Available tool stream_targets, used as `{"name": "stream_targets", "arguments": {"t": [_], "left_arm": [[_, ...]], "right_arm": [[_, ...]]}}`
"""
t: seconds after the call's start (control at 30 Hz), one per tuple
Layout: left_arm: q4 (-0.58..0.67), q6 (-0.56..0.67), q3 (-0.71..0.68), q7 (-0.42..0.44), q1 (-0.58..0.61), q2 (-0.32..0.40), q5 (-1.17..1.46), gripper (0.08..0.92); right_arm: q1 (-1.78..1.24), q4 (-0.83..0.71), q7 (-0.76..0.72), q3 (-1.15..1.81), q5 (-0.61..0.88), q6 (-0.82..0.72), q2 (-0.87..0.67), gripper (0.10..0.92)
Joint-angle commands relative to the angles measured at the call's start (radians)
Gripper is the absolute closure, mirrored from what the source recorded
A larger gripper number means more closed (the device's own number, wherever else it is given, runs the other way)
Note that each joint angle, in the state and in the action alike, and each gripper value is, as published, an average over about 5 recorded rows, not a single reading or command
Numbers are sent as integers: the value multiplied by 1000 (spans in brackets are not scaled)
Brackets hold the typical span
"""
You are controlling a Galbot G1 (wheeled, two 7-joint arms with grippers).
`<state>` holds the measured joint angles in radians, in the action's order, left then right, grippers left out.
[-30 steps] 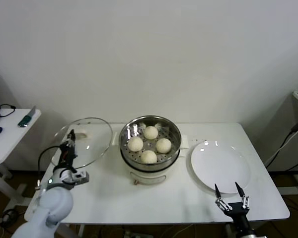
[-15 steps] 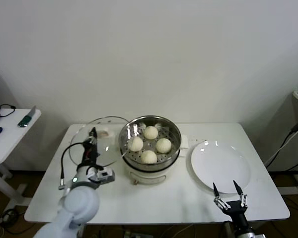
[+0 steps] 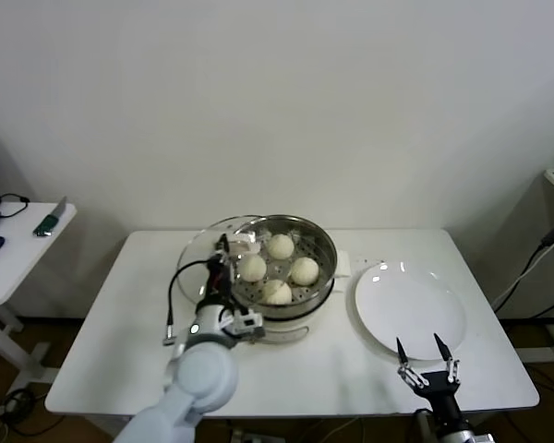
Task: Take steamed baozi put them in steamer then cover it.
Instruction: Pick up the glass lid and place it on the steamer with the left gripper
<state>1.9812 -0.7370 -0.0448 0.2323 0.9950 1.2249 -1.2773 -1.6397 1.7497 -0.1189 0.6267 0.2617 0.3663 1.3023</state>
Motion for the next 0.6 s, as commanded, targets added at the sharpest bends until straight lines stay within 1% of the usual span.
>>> {"name": "stream_targets", "arguments": {"t": [0.03,0.17,0.27,0.4,0.6], "left_arm": [[-95,-48,-101,25,-83,185,-104,862],[-145,-48,-116,22,-97,241,-125,862],[-180,-48,-119,15,-102,267,-137,862],[-216,-48,-115,2,-108,288,-143,862],[-260,-48,-106,-10,-116,301,-155,862]], "right_arm": [[1,-4,0,2,0,4,0,203],[0,-4,0,7,0,7,0,203],[-2,-1,0,12,1,9,1,203],[-4,-3,1,14,2,13,1,203],[-2,-9,2,15,3,18,2,203]]}}
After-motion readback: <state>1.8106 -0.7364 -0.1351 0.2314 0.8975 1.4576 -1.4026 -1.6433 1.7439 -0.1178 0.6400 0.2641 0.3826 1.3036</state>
